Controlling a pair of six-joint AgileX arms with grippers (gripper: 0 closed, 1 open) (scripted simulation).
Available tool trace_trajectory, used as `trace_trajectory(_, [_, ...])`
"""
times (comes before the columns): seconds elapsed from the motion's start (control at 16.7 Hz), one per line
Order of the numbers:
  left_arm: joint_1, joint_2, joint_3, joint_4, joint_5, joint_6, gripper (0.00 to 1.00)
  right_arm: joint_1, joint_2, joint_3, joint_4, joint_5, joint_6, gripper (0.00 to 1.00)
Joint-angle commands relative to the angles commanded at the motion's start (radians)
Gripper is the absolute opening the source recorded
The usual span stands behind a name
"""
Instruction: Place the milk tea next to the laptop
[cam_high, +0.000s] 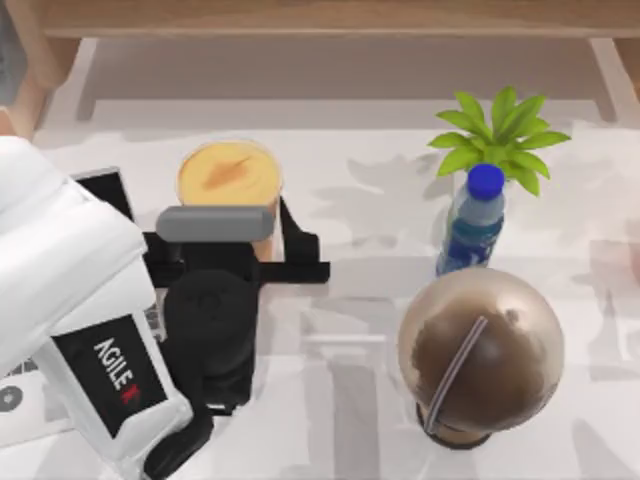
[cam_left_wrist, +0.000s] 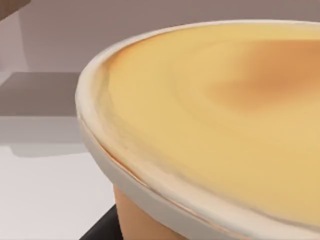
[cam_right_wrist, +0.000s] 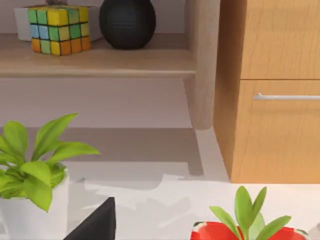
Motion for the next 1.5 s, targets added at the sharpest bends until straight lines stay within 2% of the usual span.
trace_trajectory(0.36, [0.000,0.000,0.000,0.000,0.000,0.000,0.02,0.000,0.000,0.000,0.000,0.000,0.000,1.00])
trace_trajectory(0.42, [0.000,0.000,0.000,0.000,0.000,0.000,0.00,0.000,0.000,0.000,0.000,0.000,0.000,1.00])
trace_trajectory(1.5, [-0.001,-0.054,-0.003,-0.051,-0.001,0.002,0.00,0.000,0.000,0.000,0.000,0.000,0.000,1.00])
